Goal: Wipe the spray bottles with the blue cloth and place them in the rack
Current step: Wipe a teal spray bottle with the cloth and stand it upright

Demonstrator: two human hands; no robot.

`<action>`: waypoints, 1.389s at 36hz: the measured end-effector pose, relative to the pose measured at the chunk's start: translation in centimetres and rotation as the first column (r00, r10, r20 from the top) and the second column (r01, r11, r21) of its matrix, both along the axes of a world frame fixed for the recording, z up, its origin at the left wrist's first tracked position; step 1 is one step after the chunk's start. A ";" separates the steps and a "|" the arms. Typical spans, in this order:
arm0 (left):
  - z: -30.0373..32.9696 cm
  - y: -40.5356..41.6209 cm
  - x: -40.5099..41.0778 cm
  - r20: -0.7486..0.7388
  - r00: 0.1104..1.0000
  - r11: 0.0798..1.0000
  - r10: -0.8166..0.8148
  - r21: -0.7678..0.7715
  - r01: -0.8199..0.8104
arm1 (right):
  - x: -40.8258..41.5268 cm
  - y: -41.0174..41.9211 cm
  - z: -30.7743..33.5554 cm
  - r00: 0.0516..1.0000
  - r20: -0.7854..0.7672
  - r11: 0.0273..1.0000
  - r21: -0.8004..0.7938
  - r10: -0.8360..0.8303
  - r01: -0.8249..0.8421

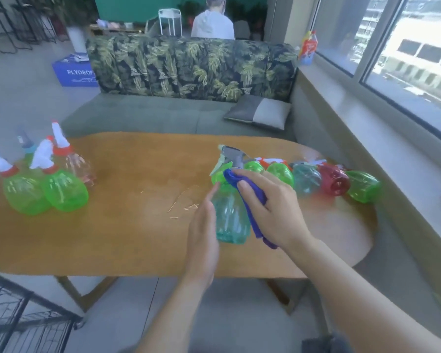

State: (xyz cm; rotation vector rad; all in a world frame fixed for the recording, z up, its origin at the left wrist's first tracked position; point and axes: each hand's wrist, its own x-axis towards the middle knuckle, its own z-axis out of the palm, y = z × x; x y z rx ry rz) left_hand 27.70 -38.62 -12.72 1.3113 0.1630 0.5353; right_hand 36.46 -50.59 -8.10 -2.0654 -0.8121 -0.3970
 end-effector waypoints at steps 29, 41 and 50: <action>-5.7 -2.5 0.1 -0.028 1.000 0.984 0.006 -0.175 -0.011 | -3.3 -4.0 -11.3 0.795 -0.568 0.902 0.428 0.214 0.063; -6.7 -2.6 0.9 -0.076 0.997 0.999 0.006 -0.041 -0.009 | -3.6 -3.3 -10.9 0.800 -0.558 0.856 0.504 0.221 0.115; -6.8 -1.7 1.4 -0.077 0.997 0.998 0.004 0.055 0.000 | -3.4 -3.8 -10.5 0.857 -0.480 0.897 0.440 0.188 0.050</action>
